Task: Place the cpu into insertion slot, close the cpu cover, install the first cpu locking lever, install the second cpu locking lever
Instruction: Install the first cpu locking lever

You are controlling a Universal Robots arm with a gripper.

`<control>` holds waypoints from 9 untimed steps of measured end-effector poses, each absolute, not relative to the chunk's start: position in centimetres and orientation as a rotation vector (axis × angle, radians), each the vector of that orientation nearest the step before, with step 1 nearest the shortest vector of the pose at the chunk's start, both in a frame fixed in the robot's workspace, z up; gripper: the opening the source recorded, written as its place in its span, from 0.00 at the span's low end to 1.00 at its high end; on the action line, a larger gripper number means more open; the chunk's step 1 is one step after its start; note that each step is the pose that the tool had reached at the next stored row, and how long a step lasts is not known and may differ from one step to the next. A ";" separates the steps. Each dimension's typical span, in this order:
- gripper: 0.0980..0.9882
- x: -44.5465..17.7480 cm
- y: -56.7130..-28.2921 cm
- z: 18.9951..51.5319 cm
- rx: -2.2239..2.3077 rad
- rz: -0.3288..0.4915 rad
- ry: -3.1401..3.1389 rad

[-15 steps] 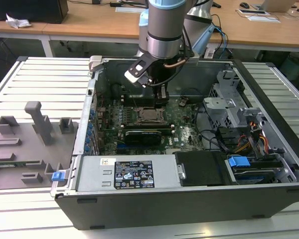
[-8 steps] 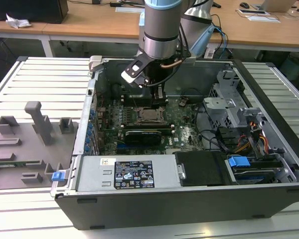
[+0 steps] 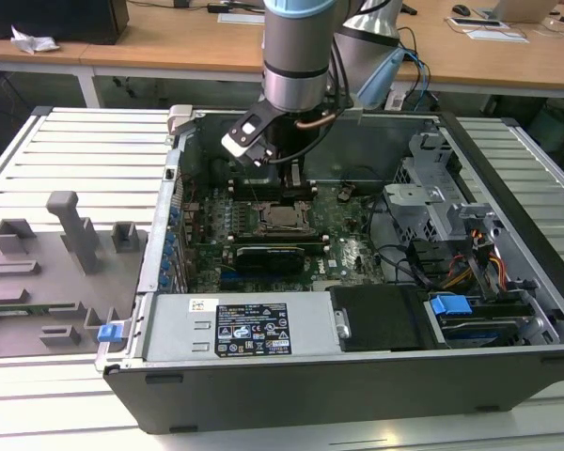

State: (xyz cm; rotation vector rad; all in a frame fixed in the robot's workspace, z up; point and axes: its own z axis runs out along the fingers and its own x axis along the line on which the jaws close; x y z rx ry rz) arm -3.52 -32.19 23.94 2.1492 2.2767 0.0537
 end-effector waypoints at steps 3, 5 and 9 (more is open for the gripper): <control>0.01 -3.5 -32.2 24.1 2.149 0.054 2.277; 0.01 -3.5 -32.2 24.2 2.149 0.054 2.277; 0.01 -3.5 -32.2 24.2 2.149 0.054 2.277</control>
